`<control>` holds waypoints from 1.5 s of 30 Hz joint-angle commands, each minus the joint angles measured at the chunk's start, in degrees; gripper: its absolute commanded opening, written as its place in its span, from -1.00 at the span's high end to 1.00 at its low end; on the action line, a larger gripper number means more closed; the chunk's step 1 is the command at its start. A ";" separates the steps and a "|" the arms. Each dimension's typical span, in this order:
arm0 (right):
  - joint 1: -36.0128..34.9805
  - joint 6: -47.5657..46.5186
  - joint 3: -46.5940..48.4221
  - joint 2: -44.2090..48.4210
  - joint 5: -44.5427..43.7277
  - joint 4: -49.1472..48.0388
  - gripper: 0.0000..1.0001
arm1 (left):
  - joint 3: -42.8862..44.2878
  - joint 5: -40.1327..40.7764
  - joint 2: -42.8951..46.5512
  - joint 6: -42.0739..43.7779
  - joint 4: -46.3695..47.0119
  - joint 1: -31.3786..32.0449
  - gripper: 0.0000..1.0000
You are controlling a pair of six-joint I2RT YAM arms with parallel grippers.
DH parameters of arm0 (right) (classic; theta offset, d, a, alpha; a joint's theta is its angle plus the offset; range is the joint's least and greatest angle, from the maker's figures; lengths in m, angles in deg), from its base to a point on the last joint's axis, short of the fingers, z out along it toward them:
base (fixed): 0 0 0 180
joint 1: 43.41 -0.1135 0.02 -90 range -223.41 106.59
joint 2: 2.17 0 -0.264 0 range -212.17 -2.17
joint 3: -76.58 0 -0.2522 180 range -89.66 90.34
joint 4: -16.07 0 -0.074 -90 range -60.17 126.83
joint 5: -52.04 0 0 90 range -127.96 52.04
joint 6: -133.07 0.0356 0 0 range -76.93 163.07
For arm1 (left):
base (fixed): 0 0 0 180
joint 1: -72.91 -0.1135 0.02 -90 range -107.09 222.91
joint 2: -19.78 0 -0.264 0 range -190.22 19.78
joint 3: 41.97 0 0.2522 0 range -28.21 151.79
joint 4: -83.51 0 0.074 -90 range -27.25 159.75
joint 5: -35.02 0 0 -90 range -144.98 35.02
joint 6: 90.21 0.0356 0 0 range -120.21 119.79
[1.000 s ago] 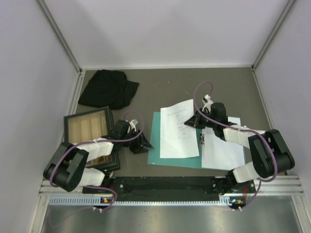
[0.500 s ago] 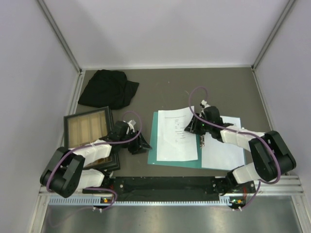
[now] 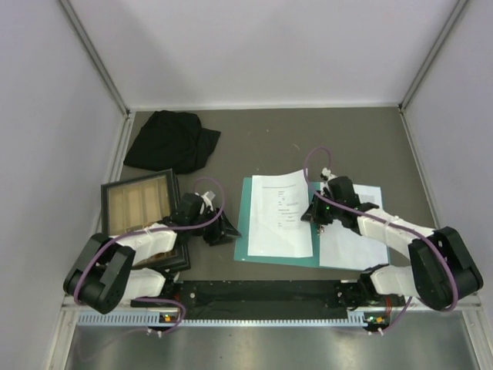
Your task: Put the files into the folder
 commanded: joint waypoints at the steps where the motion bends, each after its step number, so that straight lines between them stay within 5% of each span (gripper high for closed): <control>1: -0.22 1.15 -3.41 1.12 1.98 -2.68 1.00 | -1.84 -0.06 -0.74 -1.19 2.69 0.41 -0.04; 14: -2.95 5.02 -7.46 -0.98 2.42 -13.06 1.00 | -3.34 0.82 -0.30 -2.25 3.84 1.55 -0.03; 39: -3.04 13.55 -6.93 -4.77 -6.35 -11.05 1.00 | -3.33 0.65 -0.57 -1.99 3.57 1.55 -0.03; 45: -3.30 12.75 -6.58 -5.90 -2.60 -13.23 1.00 | -3.60 0.73 -0.22 -1.99 3.57 1.55 -0.03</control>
